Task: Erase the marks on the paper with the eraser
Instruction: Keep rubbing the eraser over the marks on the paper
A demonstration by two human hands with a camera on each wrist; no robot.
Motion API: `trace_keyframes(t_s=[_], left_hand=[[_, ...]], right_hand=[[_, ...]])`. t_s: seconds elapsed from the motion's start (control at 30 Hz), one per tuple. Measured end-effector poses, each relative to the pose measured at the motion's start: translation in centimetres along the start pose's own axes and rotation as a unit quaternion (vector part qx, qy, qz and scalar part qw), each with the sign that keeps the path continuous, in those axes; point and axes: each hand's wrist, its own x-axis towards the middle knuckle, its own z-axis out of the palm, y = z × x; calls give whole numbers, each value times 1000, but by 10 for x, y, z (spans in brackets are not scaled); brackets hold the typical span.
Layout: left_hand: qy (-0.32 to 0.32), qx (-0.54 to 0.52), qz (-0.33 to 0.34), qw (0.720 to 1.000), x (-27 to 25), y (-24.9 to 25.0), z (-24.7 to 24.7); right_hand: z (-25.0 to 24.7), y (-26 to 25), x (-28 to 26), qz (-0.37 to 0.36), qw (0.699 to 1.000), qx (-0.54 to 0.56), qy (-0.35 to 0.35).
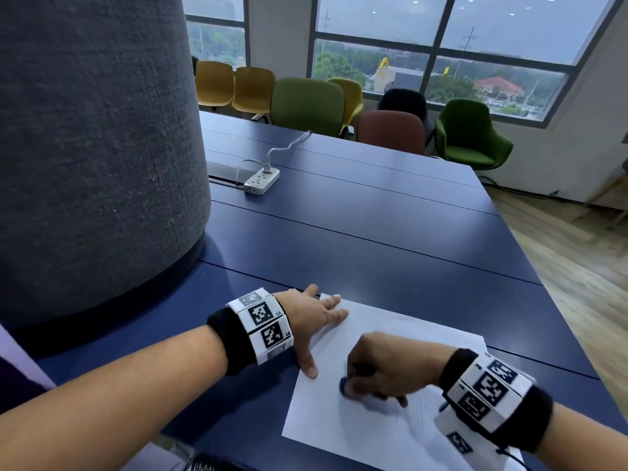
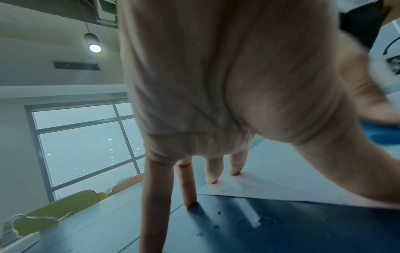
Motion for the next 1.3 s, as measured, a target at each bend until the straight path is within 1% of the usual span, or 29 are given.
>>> trace_keyframes(t_s=[0.03, 0.07, 0.1, 0.17, 0.2, 0.23, 0.33, 0.37, 0.47, 0.5, 0.53, 0.63, 0.67, 0.77, 0.8, 0.93, 0.97, 1.07, 1.1, 1.23, 1.3], left_hand=[[-3, 0, -1, 1000, 0, 0, 0], [-6, -1, -2, 1000, -1, 1, -1], [-8, -1, -1, 1000, -1, 1, -1], [-6, 1, 0, 1000, -2, 1, -2], [-5, 2, 0, 1000, -2, 1, -2], [-5, 2, -1, 1000, -2, 1, -2], [-7, 0, -2, 1000, -3, 2, -3], [-8, -1, -1, 1000, -3, 2, -3], [-7, -1, 0, 1000, -3, 2, -3], [-6, -1, -1, 1000, -3, 2, -2], [-6, 0, -1, 1000, -2, 2, -2], [-11, 2, -1, 1000, -1, 2, -2], [-12, 3, -1, 1000, -1, 2, -2], [-13, -2, -3, 1000, -1, 1, -2], [-13, -3, -5, 1000, -1, 0, -1], [-21, -16, -9, 1000, -1, 2, -2], [-23, -16, -10, 1000, -1, 2, -2], [-23, -13, -9, 1000, -1, 2, -2], [-22, -12, -9, 1000, 0, 2, -1], [-21, -6, -10, 1000, 0, 3, -1], [-20, -4, -8, 1000, 0, 3, -1]], right_hand=[[3, -3, -2, -11, 1000, 6, -28], [3, -3, -3, -12, 999, 7, -34], [0, -1, -1, -4, 1000, 5, -17], [-7, 3, 2, 20, 999, 5, 42], [-7, 4, 2, 26, 998, 1, 55], [-4, 3, 2, 20, 998, -7, 51], [3, -4, -3, 1, 1000, -26, -10], [0, -5, -3, 5, 1000, -24, -8], [-10, 0, 1, 29, 998, -8, 48], [-9, 0, 1, 30, 998, -7, 55], [-6, -1, 0, 26, 998, -9, 49], [1, -6, -6, 11, 1000, -24, -14], [-2, -5, -5, 16, 1000, -19, -16], [-13, 1, -2, 48, 998, 6, 31], [-13, 1, -1, 52, 998, 6, 33], [-5, -6, -7, 45, 998, -4, -40], [-7, -7, -7, 51, 998, 0, -42], [-18, -3, -1, 79, 996, 26, 9], [-18, -3, 0, 87, 996, 30, 16], [-8, -11, -1, 82, 996, 10, -39], [-14, -7, 2, 94, 995, 15, -9]])
